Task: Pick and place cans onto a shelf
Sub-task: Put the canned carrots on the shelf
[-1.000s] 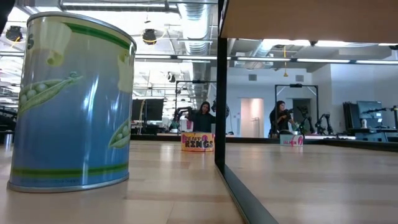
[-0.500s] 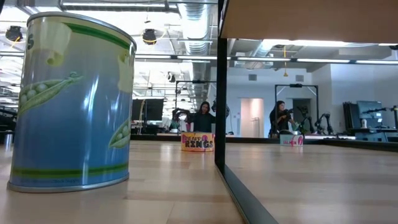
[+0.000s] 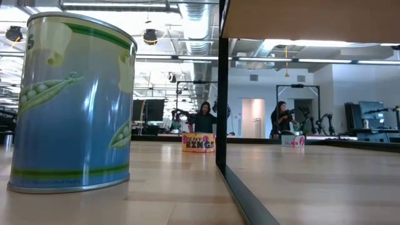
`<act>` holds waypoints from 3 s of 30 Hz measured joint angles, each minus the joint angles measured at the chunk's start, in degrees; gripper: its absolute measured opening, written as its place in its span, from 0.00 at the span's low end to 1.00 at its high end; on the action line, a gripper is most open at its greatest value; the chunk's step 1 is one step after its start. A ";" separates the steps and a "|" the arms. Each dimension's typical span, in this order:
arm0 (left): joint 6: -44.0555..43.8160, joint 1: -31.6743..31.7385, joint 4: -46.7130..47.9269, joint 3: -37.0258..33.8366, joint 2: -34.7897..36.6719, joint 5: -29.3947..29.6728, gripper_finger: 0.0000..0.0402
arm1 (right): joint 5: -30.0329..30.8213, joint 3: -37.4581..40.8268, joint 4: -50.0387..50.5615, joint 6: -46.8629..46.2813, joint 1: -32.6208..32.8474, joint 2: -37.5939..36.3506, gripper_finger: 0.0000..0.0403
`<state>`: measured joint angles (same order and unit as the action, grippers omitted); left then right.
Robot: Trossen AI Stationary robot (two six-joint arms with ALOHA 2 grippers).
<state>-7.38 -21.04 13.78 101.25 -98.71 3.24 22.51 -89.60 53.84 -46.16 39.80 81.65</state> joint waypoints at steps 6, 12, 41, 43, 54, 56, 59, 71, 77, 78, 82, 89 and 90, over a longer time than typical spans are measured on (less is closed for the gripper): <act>-6.11 -1.97 -18.64 -19.15 10.37 5.84 0.00 | -4.22 -7.88 6.98 -0.07 0.03 6.51 0.01; -8.28 -3.39 -23.20 -33.74 20.38 12.92 0.00 | -7.18 -11.80 11.63 -0.37 0.04 11.94 0.01; -10.38 -2.84 -24.74 -46.14 35.01 18.60 0.00 | -16.59 -21.33 18.34 -0.45 -1.02 20.68 0.01; -10.38 -2.84 -24.72 -46.14 34.98 18.60 0.00 | -18.08 -21.33 18.54 -1.90 -0.36 20.42 0.01; -10.03 -2.32 -23.07 -46.07 34.96 18.60 0.00 | -26.36 -21.31 19.68 -10.16 4.37 20.27 0.01; -10.03 -2.04 -23.03 -46.07 34.94 18.61 0.00 | -26.57 -21.31 20.31 -11.60 5.02 20.26 0.01; -9.87 -1.55 -23.06 -46.07 34.94 18.63 0.00 | -27.86 -21.31 21.26 -13.10 5.58 20.22 0.01; -9.81 -0.55 -23.08 -46.07 34.94 18.63 0.00 | -31.86 -21.31 24.75 -15.63 7.91 20.09 0.02; -9.79 -0.55 -23.09 -46.07 34.94 19.26 0.00 | -31.67 -21.12 27.02 -17.76 8.41 18.64 0.02; -9.79 -0.55 -23.09 -46.07 34.94 19.66 0.00 | -31.62 -21.10 27.66 -18.34 8.41 18.30 0.02; -9.79 -0.55 -22.45 -46.07 34.94 20.02 0.00 | -31.32 -21.09 29.56 -18.97 8.62 17.10 0.02; -9.79 -0.55 -22.27 -46.07 34.94 20.07 0.00 | -32.25 -21.09 30.11 -18.53 9.51 16.98 0.02; -9.79 -0.55 -22.25 -46.07 34.94 20.07 0.00 | -32.37 -21.09 29.90 -18.53 9.68 16.98 0.02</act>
<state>-17.17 -21.58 -8.47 55.18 -63.77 23.31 -9.87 -110.69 83.74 -64.69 49.48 98.63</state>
